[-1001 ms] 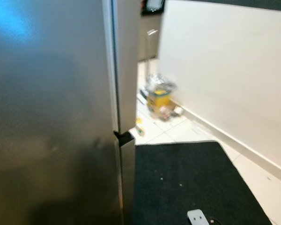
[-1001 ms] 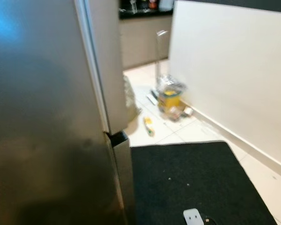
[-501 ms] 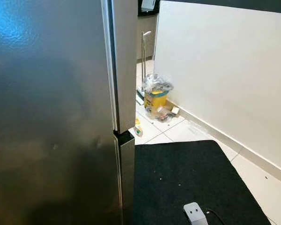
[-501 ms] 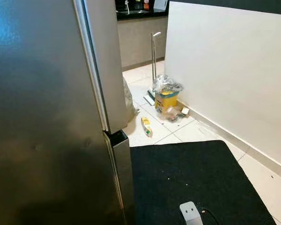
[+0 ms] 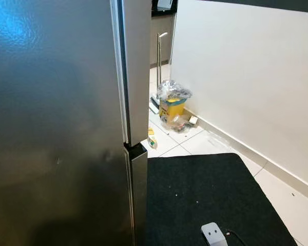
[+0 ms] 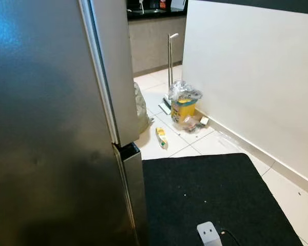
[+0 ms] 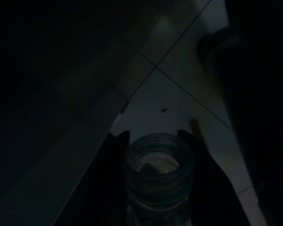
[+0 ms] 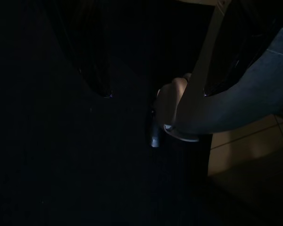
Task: Restocking fridge
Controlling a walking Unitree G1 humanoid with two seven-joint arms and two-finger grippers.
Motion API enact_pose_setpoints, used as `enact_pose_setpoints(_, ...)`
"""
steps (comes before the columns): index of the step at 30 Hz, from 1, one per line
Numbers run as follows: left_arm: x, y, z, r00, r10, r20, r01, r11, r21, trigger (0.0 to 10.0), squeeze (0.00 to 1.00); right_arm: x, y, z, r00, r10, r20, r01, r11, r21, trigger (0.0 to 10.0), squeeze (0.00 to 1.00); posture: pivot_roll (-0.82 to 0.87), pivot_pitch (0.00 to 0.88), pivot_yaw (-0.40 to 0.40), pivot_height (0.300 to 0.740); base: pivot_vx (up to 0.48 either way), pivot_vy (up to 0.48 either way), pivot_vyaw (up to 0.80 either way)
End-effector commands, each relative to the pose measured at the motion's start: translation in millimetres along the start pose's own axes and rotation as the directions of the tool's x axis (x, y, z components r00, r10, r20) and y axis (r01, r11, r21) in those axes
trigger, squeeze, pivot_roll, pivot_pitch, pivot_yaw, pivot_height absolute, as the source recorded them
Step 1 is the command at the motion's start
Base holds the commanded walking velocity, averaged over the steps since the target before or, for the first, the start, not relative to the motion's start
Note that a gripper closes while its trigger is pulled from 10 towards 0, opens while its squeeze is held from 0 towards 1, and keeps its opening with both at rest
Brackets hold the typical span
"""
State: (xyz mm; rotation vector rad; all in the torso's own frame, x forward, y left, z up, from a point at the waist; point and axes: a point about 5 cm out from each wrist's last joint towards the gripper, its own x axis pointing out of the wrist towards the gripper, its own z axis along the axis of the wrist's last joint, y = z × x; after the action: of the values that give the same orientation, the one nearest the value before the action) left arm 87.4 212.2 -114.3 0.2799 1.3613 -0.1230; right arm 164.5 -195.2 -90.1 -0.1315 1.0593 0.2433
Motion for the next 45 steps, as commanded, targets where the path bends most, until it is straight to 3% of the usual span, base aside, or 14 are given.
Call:
enact_pose_setpoints(1,0.1,0.7,7.0,1.000,0.005,0.023,-0.004,0.999,-0.038,10.0,0.00,-1.1,0.4,-7.2,1.000,0.006,-0.022,-0.006,1.000,-0.001,10.0,0.00,-0.02,0.000,0.006,0.740,-0.292,0.000,0.00)
enact_pose_setpoints(41,0.2,-1.2,5.6,1.000,-0.006,0.015,0.006,0.999,-0.036,10.0,0.00,-0.5,3.3,-8.6,1.000,0.009,-0.027,-0.009,1.000,0.004,10.0,0.00,-0.02,0.000,0.010,0.740,-0.380,0.000,0.00)
enact_pose_setpoints(45,0.1,-0.6,6.3,1.000,0.000,0.020,0.000,1.000,-0.026,10.0,0.00,-0.5,3.4,-8.6,1.000,0.010,-0.027,-0.010,1.000,0.004,10.0,0.00,-0.02,0.000,0.009,0.740,0.000,0.000,0.00)
